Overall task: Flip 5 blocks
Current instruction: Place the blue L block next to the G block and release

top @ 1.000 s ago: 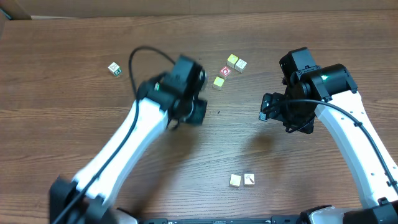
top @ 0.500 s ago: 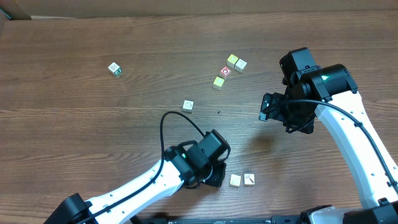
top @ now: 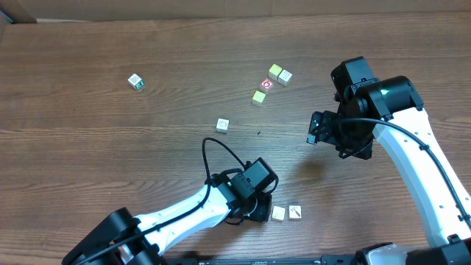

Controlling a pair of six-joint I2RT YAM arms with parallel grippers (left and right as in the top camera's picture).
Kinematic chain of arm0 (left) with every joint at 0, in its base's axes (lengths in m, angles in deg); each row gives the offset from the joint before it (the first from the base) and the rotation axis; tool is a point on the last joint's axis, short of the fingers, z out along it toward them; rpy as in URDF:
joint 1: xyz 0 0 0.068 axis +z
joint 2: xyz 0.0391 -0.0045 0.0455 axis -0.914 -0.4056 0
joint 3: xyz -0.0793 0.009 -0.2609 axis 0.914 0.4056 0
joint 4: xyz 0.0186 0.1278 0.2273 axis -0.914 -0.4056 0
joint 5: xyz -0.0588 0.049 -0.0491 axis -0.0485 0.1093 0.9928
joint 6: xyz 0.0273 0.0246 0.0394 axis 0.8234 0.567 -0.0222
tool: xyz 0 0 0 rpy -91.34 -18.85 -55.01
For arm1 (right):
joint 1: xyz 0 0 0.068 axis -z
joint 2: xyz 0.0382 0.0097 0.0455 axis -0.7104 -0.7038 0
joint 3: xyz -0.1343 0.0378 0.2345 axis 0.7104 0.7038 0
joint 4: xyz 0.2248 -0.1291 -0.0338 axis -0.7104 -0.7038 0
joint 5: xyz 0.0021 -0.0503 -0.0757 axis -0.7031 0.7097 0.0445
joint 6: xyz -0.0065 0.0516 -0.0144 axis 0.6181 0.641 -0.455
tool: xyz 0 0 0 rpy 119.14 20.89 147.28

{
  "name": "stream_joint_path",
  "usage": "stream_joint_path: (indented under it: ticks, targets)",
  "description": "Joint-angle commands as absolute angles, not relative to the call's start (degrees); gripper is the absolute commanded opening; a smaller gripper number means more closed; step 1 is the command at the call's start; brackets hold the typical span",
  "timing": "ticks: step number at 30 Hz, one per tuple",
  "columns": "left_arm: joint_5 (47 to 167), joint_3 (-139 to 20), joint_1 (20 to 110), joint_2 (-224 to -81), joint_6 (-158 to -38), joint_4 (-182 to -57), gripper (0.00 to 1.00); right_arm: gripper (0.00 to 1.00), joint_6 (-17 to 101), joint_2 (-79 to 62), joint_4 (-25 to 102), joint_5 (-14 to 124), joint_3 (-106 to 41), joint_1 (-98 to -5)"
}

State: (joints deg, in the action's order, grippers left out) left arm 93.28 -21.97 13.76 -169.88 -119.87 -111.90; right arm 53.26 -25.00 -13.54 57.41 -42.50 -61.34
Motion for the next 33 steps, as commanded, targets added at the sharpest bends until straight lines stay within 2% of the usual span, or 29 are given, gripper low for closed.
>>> stream_joint_path:
  ticks: [1,5,6,8,11,22,33]
  targets:
    - [94.24,-21.51,13.54,-171.59,-120.52,-111.90,0.05,0.88,52.75,-23.40,-13.70,58.11,-43.98,-61.27]
    - [94.24,-21.51,13.54,-171.56,-120.28,-111.88,0.09,0.88,52.75,-23.40,-13.94,58.11,-43.98,-61.27]
    - [94.26,-21.51,13.54,-171.56,-120.30,-111.90,0.13,0.88,52.78,-23.40,-13.98,58.11,-43.98,-61.27]
    - [94.35,-21.51,13.54,-171.56,-120.30,-111.90,0.28,0.88,52.78,-23.40,-14.15,58.11,-43.98,-61.27]
    - [94.37,-21.51,13.54,-171.54,-120.30,-111.79,0.35,0.88,52.75,-23.40,-14.53,58.11,-43.98,-61.27]
    - [94.13,-22.58,13.54,-170.38,-118.58,-111.09,0.42,0.88,52.75,-23.40,-14.53,58.13,-43.98,-61.27]
    - [88.84,-24.33,13.78,-160.20,-117.31,-115.99,0.49,0.88,52.75,-23.40,-14.15,58.11,-43.98,-61.27]
